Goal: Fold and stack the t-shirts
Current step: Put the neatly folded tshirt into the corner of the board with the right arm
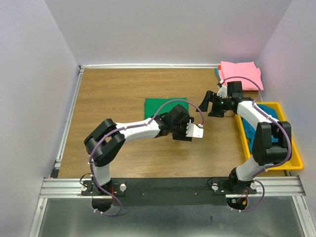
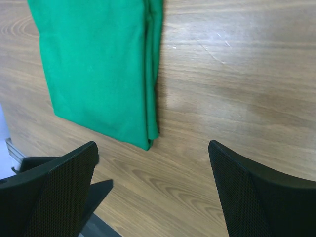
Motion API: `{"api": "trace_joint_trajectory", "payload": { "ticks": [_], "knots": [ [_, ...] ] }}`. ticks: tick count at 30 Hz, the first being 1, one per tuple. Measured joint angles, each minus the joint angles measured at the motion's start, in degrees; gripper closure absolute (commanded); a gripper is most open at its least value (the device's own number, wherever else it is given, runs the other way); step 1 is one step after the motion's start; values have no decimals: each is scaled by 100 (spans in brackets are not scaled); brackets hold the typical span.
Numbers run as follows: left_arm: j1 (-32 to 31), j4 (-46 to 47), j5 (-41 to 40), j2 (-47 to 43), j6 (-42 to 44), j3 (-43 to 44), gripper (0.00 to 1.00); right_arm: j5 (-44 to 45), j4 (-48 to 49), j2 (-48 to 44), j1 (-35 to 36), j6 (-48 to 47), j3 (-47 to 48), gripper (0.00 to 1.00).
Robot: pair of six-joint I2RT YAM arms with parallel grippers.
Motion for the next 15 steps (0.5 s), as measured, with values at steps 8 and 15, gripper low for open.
{"api": "trace_joint_trajectory", "payload": {
  "ticks": [8, 15],
  "knots": [
    [-267, 181, -361, 627, 227, 109, 49, 17, 177, -2, -35, 339, -164, 0],
    [-271, 256, -520, 1040, 356, 334, 60, 90, 343, -2, -35, 699, -289, 0]
  ]
}}
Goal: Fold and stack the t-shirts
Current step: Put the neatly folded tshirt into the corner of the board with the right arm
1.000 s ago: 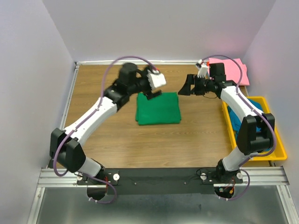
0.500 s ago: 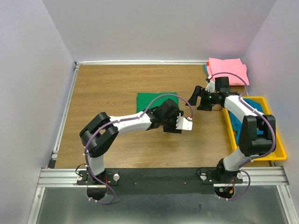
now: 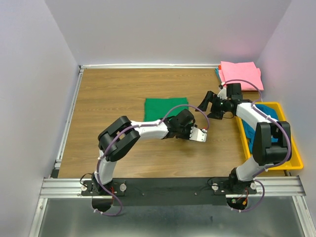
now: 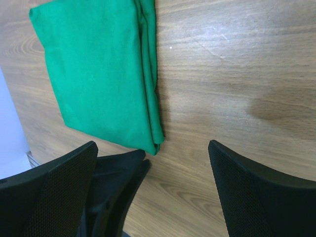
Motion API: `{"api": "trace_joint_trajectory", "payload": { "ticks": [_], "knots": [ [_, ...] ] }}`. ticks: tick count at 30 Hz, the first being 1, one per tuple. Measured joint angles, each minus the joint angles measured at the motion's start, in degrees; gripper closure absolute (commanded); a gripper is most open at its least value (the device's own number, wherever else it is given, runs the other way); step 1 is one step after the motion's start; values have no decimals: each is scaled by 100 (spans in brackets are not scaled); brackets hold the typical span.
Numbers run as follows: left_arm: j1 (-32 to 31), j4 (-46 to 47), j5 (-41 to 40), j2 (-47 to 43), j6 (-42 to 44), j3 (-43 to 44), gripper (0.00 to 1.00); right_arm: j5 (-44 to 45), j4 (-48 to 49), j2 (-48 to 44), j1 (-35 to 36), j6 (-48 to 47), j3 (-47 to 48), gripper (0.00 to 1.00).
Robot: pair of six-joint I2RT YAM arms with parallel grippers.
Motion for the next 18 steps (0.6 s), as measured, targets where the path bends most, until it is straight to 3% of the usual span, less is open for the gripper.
{"api": "trace_joint_trajectory", "payload": {
  "ticks": [9, 13, 14, 18],
  "knots": [
    [59, 192, -125, 227, 114, 149, 75, 50, 407, 0, 0, 424, -304, 0],
    [127, 199, -131, 361, 133, 306, 89, 13, 549, 44, -2, 584, -459, 0],
    [136, 188, -129, 374, 127, 328, 98, -17, 608, 94, -2, 616, -459, 0],
    [164, 164, -122, 393, 164, 348, 100, -164, 761, 258, 0, 750, -459, 0]
  ]
}}
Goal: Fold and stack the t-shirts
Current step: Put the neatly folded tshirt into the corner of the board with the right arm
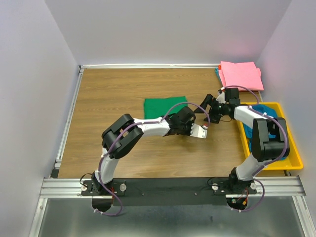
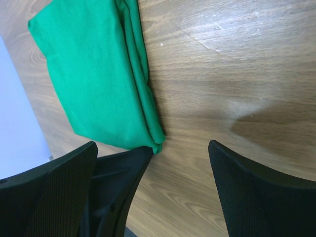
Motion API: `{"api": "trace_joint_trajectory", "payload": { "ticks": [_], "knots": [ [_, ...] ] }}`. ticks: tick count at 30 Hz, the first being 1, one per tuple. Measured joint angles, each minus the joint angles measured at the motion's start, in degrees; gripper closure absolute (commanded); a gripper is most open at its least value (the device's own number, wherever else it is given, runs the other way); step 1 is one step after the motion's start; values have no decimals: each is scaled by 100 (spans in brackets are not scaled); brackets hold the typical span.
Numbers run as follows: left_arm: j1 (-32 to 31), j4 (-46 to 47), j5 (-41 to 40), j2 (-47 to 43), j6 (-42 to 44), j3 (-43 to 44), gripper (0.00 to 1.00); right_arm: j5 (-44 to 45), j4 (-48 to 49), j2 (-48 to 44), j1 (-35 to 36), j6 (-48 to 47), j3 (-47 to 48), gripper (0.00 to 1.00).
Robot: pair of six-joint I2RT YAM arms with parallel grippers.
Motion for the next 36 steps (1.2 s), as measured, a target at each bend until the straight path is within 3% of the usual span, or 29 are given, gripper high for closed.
{"api": "trace_joint_trajectory", "payload": {
  "ticks": [22, 33, 36],
  "knots": [
    [295, -313, 457, -527, -387, 271, 100, -684, 1290, 299, -2, 861, -660, 0],
    [319, -422, 566, -527, -431, 361, 100, -935, 3644, 566, 66, 2496, -1493, 9],
    [339, -452, 601, -527, -450, 407, 100, -835, 4048, 726, 195, 2758, -1493, 16]
  ]
}}
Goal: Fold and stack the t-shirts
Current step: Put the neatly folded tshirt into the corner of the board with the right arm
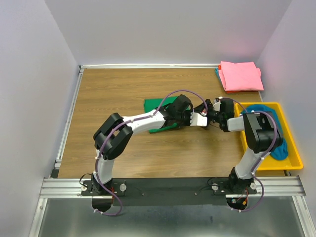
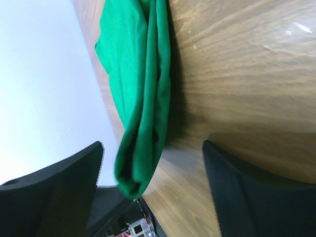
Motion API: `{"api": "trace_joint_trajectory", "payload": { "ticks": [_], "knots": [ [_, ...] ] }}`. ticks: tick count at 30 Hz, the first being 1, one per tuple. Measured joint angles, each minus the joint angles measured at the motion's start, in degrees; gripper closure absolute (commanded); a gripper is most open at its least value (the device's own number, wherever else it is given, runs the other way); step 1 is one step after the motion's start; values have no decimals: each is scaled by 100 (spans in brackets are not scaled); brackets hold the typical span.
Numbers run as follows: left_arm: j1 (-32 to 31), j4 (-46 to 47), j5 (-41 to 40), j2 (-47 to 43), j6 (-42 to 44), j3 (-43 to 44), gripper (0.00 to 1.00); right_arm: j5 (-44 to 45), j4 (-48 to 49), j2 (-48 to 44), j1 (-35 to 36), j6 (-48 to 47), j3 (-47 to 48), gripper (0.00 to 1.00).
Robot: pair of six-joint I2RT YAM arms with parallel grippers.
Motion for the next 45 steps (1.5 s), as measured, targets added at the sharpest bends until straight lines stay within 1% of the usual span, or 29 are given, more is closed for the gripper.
{"api": "trace_joint_trajectory", "payload": {
  "ticks": [2, 11, 15, 17, 20, 22, 23, 24, 25, 26, 28, 29, 30, 31, 32, 33, 34, 35, 36, 37, 38, 39, 42, 45],
  "knots": [
    [13, -22, 33, 0, -28, 50, 100, 79, 175, 160, 118, 125, 31, 22],
    [72, -28, 153, 0, -107, 140, 100, 382, 999, 1106, 514, 684, 669, 32],
    [74, -31, 188, 0, -136, 140, 100, 557, 1290, 1445, 662, 885, 942, 40],
    [85, -31, 208, 0, -151, 140, 100, 629, 1438, 1598, 737, 979, 1034, 41],
    [114, -26, 243, 0, -168, 140, 100, 684, 1547, 1727, 772, 1027, 1130, 47],
    [131, -17, 254, 0, -175, 140, 100, 704, 1600, 1808, 776, 1047, 1180, 56],
    [140, -9, 260, 0, -181, 140, 100, 730, 1611, 1843, 791, 1038, 1202, 63],
    [155, 4, 260, 0, -190, 140, 100, 758, 1613, 1878, 793, 1038, 1213, 77],
    [162, 7, 262, 0, -195, 140, 100, 785, 1622, 1919, 796, 1005, 1222, 84],
    [166, 7, 262, 0, -205, 140, 98, 811, 1615, 1941, 796, 922, 1235, 93],
    [175, 7, 262, 0, -247, 140, 85, 817, 1541, 2002, 796, 809, 1285, 98],
    [188, 7, 262, 0, -280, 140, 70, 796, 1377, 2009, 796, 664, 1414, 99],
    [208, 9, 275, 0, -356, 138, 65, 798, 1200, 2009, 796, 503, 1526, 100],
    [247, 4, 291, -20, -431, 127, 58, 796, 761, 2013, 796, 173, 1827, 99],
    [271, 2, 321, -59, -522, 98, 44, 800, 260, 2026, 796, -260, 2168, 99],
    [310, 11, 348, -127, -586, 46, 38, 804, -90, 2048, 804, -492, 2474, 99],
    [387, -13, 404, -275, -697, -39, 37, 831, -380, 2057, 804, -800, 2739, 99],
    [459, -37, 437, -404, -758, -98, 29, 868, -723, 2052, 804, -1204, 3060, 99],
    [549, -48, 466, -575, -872, -166, 25, 911, -946, 2044, 800, -1499, 3252, 99],
    [638, -66, 503, -688, -933, -195, 19, 992, -1325, 2044, 787, -1943, 3504, 100],
    [772, -105, 557, -868, -1012, -212, 18, 1032, -1510, 2044, 778, -2144, 3626, 100],
    [955, -142, 603, -1067, -1128, -214, 5, 1108, -1919, 2044, 752, -2533, 3856, 100],
    [1394, -188, 787, -1447, -1397, -236, 5, 1329, -2741, 2044, 649, -3475, 4301, 100],
    [1818, -315, 946, -1777, -1624, -332, 5, 1552, -3338, 2044, 542, -4260, 4669, 100]
  ]
}}
